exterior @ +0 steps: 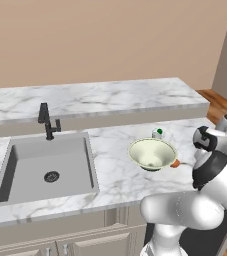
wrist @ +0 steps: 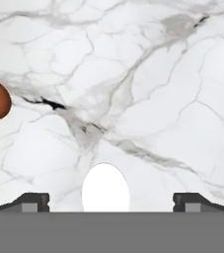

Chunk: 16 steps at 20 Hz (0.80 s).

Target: Gather the eggs and milk located in the vicinity of the sink area and place them right next to the bowl.

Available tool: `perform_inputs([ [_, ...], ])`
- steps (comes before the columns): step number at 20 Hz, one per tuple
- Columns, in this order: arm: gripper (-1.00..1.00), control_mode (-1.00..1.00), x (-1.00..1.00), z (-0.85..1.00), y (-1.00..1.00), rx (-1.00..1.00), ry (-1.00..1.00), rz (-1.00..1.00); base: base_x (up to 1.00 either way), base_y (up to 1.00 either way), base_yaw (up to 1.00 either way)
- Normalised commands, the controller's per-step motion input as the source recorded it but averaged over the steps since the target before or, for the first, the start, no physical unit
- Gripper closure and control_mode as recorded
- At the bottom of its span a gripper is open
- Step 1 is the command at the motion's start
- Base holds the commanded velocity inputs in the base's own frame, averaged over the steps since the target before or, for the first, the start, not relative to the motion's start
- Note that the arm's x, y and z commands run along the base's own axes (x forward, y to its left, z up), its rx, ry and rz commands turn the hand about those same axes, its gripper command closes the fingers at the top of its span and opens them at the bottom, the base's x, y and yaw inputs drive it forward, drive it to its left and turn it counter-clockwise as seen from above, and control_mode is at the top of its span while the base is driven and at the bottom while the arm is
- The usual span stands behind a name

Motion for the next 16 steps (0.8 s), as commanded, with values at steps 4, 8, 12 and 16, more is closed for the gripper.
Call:
perform_inputs([
  [4, -1.00, -1.00, 0.00, 0.00, -0.01, 0.00, 0.23, 0.00, 0.00, 0.00, 0.00],
  [8, -1.00, -1.00, 0.00, 0.00, 0.00, 0.00, 0.07, 0.00, 0.00, 0.00, 0.00],
  [12, -1.00, -1.00, -0.01, 0.00, 0.00, 0.01, 0.00, 0.00, 0.00, 0.00, 0.00],
  [16, -1.00, -1.00, -0.11, -0.11, 0.00, 0.00, 0.00, 0.00, 0.00, 0.00, 0.00],
])
